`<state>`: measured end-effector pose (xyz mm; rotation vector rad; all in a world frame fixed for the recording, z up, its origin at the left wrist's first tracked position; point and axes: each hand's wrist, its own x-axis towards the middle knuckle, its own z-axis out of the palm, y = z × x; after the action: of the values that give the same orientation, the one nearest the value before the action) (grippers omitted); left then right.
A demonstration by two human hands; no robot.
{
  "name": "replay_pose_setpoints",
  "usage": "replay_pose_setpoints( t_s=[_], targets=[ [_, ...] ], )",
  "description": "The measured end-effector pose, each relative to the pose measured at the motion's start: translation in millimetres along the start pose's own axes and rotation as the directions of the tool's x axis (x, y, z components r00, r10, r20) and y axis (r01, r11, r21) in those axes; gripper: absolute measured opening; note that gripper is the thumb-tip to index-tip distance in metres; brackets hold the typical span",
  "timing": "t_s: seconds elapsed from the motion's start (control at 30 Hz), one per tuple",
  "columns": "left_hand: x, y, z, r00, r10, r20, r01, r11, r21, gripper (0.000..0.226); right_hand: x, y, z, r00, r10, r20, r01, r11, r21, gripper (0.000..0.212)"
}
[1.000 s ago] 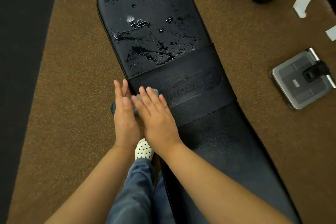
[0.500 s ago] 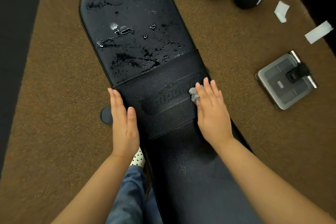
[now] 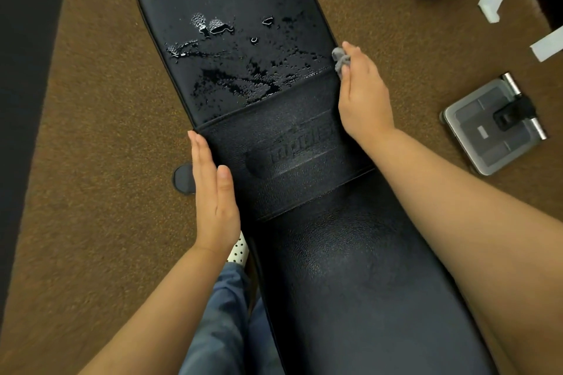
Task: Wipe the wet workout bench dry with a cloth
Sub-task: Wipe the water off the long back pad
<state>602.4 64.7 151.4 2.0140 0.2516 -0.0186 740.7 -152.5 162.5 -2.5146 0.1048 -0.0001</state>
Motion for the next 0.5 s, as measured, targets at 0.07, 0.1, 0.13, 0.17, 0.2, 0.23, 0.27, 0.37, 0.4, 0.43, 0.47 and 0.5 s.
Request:
replay_pose_setpoints(
  t_s=[0.07, 0.1, 0.13, 0.17, 0.2, 0.23, 0.27, 0.37, 0.4, 0.43, 0.47, 0.5],
  targets=[
    [-0.5, 1.6, -2.2, 1.000, -0.007, -0.007, 0.007, 0.999, -0.040, 0.080, 1.1, -7.5, 6.5, 0.997, 0.023, -0.069, -0.023, 1.000, -0.012, 0.042],
    [-0.4, 2.6, -3.2, 1.000, -0.013, -0.010, 0.012, 0.998, -0.055, 0.081, -1.3, -12.4, 10.0, 0.994, 0.035, -0.107, -0.038, 0.999, -0.026, 0.042],
    [-0.2, 4.1, -4.1, 1.000, -0.016, -0.013, 0.016, 0.998, -0.062, 0.081, -4.8, -18.1, 14.3, 0.989, 0.044, -0.140, -0.049, 0.998, -0.032, 0.041],
    [0.0, 5.1, -4.6, 1.000, -0.019, -0.014, 0.018, 0.998, -0.061, 0.078, -8.6, -24.0, 18.4, 0.985, 0.046, -0.164, -0.052, 0.998, -0.029, 0.039],
    [0.0, 5.8, -4.8, 1.000, -0.025, -0.015, 0.024, 0.998, -0.059, 0.075, -12.8, -29.7, 22.4, 0.983, 0.044, -0.179, -0.049, 0.999, -0.022, 0.038],
    [-0.3, 6.4, -4.9, 0.999, -0.035, -0.016, 0.034, 0.998, -0.061, 0.072, -16.9, -34.4, 26.9, 0.981, 0.034, -0.189, -0.038, 0.999, -0.021, 0.037],
    [-0.6, 7.1, -4.7, 0.999, -0.040, -0.020, 0.039, 0.997, -0.069, 0.072, -20.9, -39.0, 31.5, 0.980, 0.013, -0.199, -0.019, 1.000, -0.025, 0.035],
    [-0.4, 5.8, -4.3, 0.998, -0.058, -0.040, 0.053, 0.993, -0.104, 0.082, -42.6, -59.0, 53.1, 0.978, -0.089, -0.189, 0.086, 0.996, -0.024, 0.036],
    [0.5, 4.3, -4.5, 0.997, -0.064, -0.045, 0.059, 0.992, -0.115, 0.083, -54.8, -69.4, 62.7, 0.977, -0.144, -0.156, 0.144, 0.989, -0.017, 0.036],
    [1.0, 2.5, -4.7, 0.997, -0.065, -0.048, 0.058, 0.990, -0.125, 0.082, -68.8, -81.2, 72.1, 0.970, -0.214, -0.112, 0.214, 0.977, -0.010, 0.037],
    [1.2, 1.0, -4.7, 0.997, -0.059, -0.051, 0.052, 0.990, -0.130, 0.080, -83.1, -92.5, 80.6, 0.957, -0.282, -0.062, 0.282, 0.959, 0.003, 0.037],
    [1.5, -0.8, -4.8, 0.997, -0.049, -0.056, 0.041, 0.991, -0.128, 0.080, -95.2, -102.4, 86.5, 0.944, -0.331, -0.018, 0.331, 0.943, 0.019, 0.038]
  ],
)
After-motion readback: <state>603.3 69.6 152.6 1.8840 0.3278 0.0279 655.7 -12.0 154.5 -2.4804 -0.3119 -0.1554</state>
